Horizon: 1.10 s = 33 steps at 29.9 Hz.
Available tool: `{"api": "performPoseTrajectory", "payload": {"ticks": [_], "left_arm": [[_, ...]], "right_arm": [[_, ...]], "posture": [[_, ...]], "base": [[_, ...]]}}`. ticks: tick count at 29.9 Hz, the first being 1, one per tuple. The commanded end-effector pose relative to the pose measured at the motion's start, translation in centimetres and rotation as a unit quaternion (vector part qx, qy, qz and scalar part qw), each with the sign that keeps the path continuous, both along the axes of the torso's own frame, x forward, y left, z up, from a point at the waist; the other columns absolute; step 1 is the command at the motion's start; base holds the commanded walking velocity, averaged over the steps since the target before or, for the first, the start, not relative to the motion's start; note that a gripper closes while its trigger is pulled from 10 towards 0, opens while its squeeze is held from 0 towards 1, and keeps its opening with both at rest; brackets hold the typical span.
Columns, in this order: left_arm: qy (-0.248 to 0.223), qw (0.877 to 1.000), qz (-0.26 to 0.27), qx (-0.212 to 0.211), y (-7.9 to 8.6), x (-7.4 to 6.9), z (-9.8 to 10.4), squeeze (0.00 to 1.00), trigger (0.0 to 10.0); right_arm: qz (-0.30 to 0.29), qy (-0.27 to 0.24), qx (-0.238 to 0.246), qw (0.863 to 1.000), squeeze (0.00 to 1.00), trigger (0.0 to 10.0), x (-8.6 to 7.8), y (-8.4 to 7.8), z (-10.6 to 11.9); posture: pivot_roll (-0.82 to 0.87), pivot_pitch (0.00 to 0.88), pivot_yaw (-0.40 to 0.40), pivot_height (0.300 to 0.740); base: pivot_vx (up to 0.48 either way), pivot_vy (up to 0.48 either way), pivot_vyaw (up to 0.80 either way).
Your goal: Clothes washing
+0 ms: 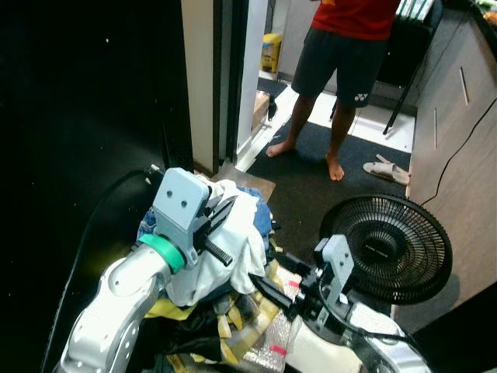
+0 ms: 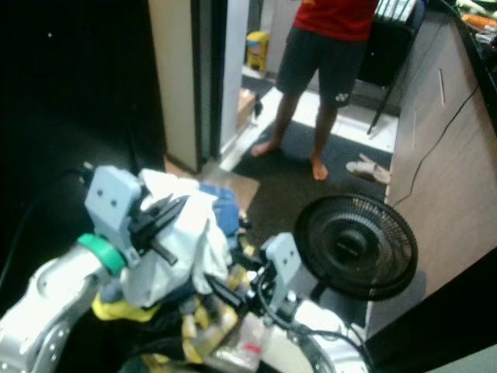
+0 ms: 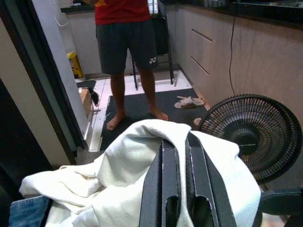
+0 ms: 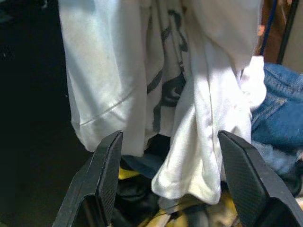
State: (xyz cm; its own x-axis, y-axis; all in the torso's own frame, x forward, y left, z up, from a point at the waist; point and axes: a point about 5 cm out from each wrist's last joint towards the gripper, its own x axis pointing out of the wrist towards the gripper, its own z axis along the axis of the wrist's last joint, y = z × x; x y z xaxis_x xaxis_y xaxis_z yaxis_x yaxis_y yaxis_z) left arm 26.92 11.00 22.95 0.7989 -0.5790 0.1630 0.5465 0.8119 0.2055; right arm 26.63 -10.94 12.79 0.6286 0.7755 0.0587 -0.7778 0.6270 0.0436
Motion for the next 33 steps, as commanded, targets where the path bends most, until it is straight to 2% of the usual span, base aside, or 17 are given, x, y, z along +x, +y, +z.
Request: {"api": "performPoseTrajectory", "payload": {"ticks": [1,6,9,10,11,12,14,15,17,18,21,25,29,30,31,32,33], "left_arm": [[0.0,1.0,-0.004,0.002,-0.2,-0.1,-0.1,0.0,10.0],[-0.001,1.0,-0.003,-0.001,-0.3,0.2,0.0,0.0,10.0],[-0.001,1.0,-0.003,-0.001,-0.3,0.2,0.0,0.0,10.0],[-0.002,1.0,-0.002,-0.002,-0.4,0.3,0.0,0.0,10.0],[-0.002,1.0,-0.002,-0.002,-0.4,0.3,0.0,0.0,10.0],[-0.003,1.0,0.002,-0.003,-0.4,0.4,0.1,0.0,10.0],[-0.003,1.0,0.002,-0.003,-0.4,0.4,0.1,0.0,10.0],[-0.004,1.0,0.005,-0.004,-0.4,0.4,0.1,0.0,10.0],[-0.004,1.0,0.005,-0.004,-0.4,0.4,0.1,0.0,10.0],[-0.005,1.0,0.009,-0.004,-0.4,0.4,0.1,0.0,10.0],[-0.007,1.0,0.015,-0.006,-0.4,0.5,0.1,0.0,10.0],[-0.006,1.0,0.017,-0.007,-0.4,0.6,0.0,0.0,10.0],[-0.006,1.0,0.024,-0.009,-0.4,0.7,0.0,0.0,10.0],[-0.005,1.0,0.026,-0.009,-0.3,0.7,-0.1,0.0,10.0],[-0.005,1.0,0.026,-0.009,-0.3,0.7,-0.1,0.0,10.0],[-0.004,1.0,0.028,-0.009,-0.3,0.7,-0.1,0.0,10.0],[-0.004,1.0,0.028,-0.009,-0.3,0.7,-0.1,0.0,10.0]], "right_arm": [[0.001,-0.011,-0.013,1.0,0.0,10.0,0.2,0.5,-0.1],[-0.01,-0.025,-0.009,1.0,0.0,10.0,1.7,1.8,0.3],[-0.01,-0.025,-0.009,1.0,0.0,10.0,1.7,1.8,0.3],[-0.004,-0.031,0.003,1.0,0.0,10.0,2.6,2.9,0.9],[-0.004,-0.031,0.003,1.0,0.0,10.0,2.6,2.9,0.9],[0.003,-0.038,0.016,0.999,0.0,10.0,3.5,4.5,1.7],[0.003,-0.038,0.016,0.999,0.0,10.0,3.5,4.5,1.7],[0.014,-0.041,0.028,0.999,0.0,10.0,4.1,5.9,2.3],[0.014,-0.041,0.028,0.999,0.0,10.0,4.1,5.9,2.3],[0.011,-0.038,0.033,0.999,0.0,10.0,4.7,7.1,2.6],[0.005,-0.014,0.056,0.998,0.0,10.0,5.7,8.7,2.6],[0.013,-0.004,0.067,0.998,0.0,10.0,6.0,9.7,2.8],[0.013,-0.006,0.041,0.999,0.0,10.0,6.2,10.7,2.3],[-0.005,-0.019,0.002,1.0,0.0,9.8,6.5,10.8,1.8],[-0.005,-0.019,0.002,1.0,0.0,9.8,6.5,10.8,1.8],[-0.022,-0.031,-0.026,0.999,0.0,5.3,6.7,10.9,1.5],[-0.022,-0.031,-0.026,0.999,0.0,5.3,6.7,10.9,1.5]], "posture": [[0.06,0.096,0.001,0.74],[0.06,0.095,0.004,0.74],[0.06,0.095,0.004,0.74],[0.07,0.092,0.001,0.74],[0.07,0.092,0.001,0.74],[0.08,0.091,-0.003,0.74],[0.08,0.091,-0.003,0.74],[0.08,0.089,-0.006,0.74],[0.08,0.089,-0.006,0.74],[0.08,0.089,-0.008,0.74],[0.09,0.088,-0.012,0.74],[0.1,0.089,-0.017,0.74],[0.1,0.093,-0.026,0.74],[0.1,0.093,-0.028,0.74],[0.1,0.093,-0.028,0.74],[0.11,0.093,-0.03,0.74],[0.11,0.093,-0.03,0.74]], "base": [[0.0,0.0,0.0],[0.0,0.0,0.0],[0.0,0.0,0.0],[0.0,0.0,0.0],[0.0,0.0,0.0],[0.0,0.0,0.0],[0.0,0.0,0.0],[0.0,0.0,0.0],[0.0,0.0,0.0],[0.0,0.0,0.0],[0.0,0.0,0.0],[0.0,0.0,0.0],[0.0,0.0,0.0],[0.0,0.0,0.0],[0.0,0.0,0.0],[0.0,0.0,0.0],[0.0,0.0,0.0]]}}
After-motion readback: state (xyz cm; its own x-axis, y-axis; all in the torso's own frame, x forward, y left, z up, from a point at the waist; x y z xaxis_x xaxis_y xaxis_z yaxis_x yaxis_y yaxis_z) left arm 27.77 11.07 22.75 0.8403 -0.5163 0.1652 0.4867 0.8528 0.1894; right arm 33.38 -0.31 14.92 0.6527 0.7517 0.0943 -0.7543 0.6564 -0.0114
